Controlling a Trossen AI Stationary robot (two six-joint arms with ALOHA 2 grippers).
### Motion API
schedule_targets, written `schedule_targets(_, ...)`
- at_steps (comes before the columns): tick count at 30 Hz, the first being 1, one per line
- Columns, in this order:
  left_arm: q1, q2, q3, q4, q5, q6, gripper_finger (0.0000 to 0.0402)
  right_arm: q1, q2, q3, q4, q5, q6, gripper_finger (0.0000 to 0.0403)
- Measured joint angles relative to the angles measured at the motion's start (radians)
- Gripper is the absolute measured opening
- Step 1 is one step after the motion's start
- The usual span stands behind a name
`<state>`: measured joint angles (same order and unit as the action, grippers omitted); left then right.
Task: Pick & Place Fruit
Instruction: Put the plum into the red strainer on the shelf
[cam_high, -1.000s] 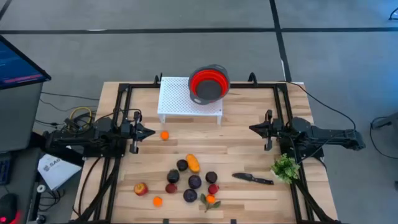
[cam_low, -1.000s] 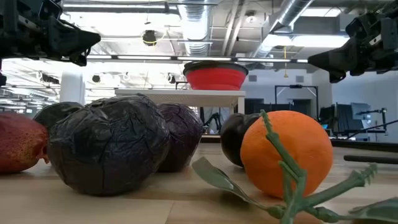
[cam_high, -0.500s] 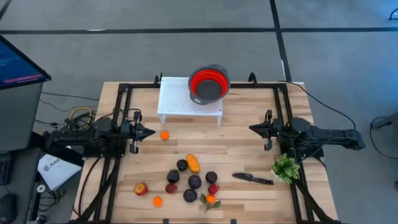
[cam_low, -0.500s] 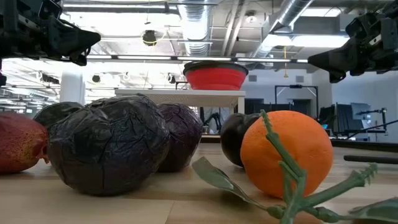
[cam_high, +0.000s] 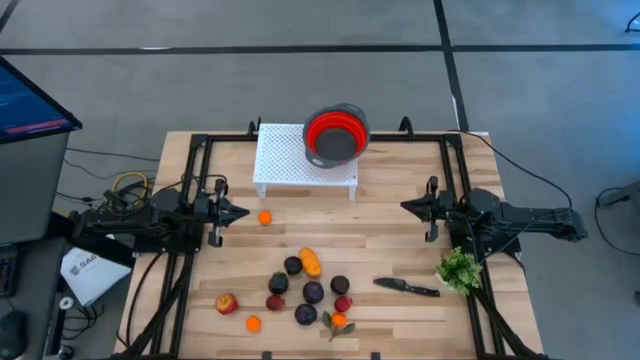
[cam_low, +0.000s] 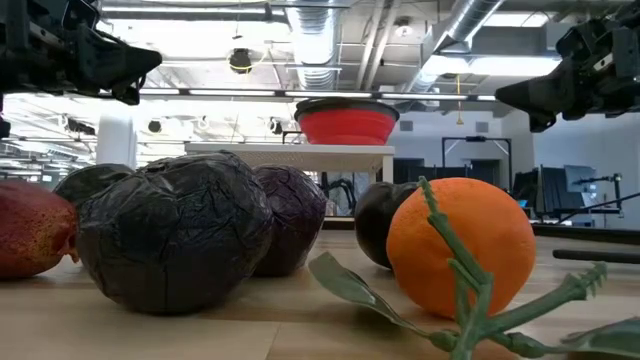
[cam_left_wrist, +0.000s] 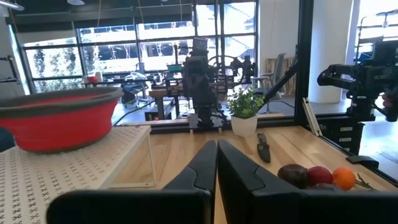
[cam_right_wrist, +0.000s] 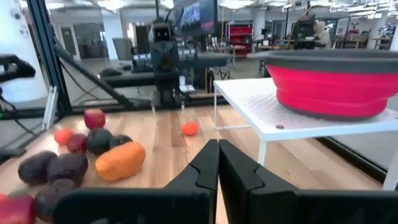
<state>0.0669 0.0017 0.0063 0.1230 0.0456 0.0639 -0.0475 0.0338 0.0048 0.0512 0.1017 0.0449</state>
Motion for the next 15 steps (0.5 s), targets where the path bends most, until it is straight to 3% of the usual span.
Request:
schedule_targets(7,0.0,0.0,0.0,0.023,0.003,0.0,0.0008,0.006,0.0,0.0,0.188,0.009,0.402,0.0005)
schedule_targets(13,0.0,0.0,0.0,0.029,0.003,0.0,0.0008,0.022,0.008,0.0,0.379,0.029,0.419,0.0005)
schedule_targets(15,0.0,0.0,0.0,0.036,0.002,0.008,0.0008,0.057,0.088,0.0,0.437,0.038,0.395,0.0004)
